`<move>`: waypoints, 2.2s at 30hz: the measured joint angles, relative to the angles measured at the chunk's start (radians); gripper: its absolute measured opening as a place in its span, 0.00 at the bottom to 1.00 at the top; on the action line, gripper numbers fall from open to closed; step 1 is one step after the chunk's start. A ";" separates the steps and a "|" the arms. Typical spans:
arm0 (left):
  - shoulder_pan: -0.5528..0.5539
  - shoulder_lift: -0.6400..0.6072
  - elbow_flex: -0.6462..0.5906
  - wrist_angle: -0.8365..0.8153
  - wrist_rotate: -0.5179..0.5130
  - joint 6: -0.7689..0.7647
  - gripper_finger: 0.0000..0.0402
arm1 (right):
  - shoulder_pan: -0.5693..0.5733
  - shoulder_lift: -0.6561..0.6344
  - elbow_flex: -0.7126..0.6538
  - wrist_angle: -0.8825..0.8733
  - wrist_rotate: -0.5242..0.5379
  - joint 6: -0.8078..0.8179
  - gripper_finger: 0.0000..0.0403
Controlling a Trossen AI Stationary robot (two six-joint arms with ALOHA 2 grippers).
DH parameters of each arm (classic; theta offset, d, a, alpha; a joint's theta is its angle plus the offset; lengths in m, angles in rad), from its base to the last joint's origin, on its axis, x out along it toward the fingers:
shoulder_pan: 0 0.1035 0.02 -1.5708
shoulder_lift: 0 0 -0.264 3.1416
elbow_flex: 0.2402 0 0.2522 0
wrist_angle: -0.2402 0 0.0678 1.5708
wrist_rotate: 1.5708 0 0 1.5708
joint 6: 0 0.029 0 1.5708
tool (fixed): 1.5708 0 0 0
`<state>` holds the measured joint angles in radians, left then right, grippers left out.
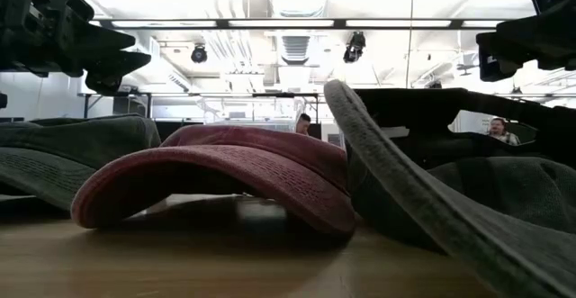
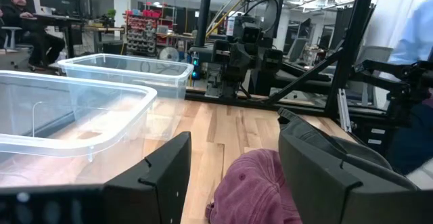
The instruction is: Pick & Place hat
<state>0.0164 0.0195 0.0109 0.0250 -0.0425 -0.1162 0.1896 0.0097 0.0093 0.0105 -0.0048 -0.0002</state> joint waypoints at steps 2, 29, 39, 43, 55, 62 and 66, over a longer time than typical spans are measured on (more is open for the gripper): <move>0.000 0.000 0.000 0.000 0.000 0.000 0.54 | 0.000 0.000 0.000 0.000 0.000 0.000 0.31; 0.000 0.000 0.000 0.000 0.000 0.000 0.54 | 0.002 0.000 0.000 0.028 -0.010 1.148 0.31; 0.000 0.000 0.000 0.000 0.000 0.000 0.54 | 0.047 0.102 0.003 0.038 -0.149 1.605 0.33; 0.000 0.000 0.000 0.000 0.000 0.000 0.54 | 0.131 0.273 0.075 -0.019 -0.150 1.742 0.43; 0.000 0.000 0.000 0.000 0.000 0.000 0.54 | 0.404 1.095 0.532 -0.154 -0.144 2.024 0.76; 0.000 0.000 0.000 0.000 0.000 0.000 0.54 | 0.490 1.505 0.785 -0.138 -0.126 2.102 0.76; 0.000 0.000 0.000 0.000 0.000 0.000 0.54 | 0.500 1.654 0.883 -0.134 -0.122 2.091 0.75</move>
<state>0.0163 0.0195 0.0105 0.0254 -0.0425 -0.1162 0.6891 1.6635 0.8928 -0.1236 -0.1266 2.0910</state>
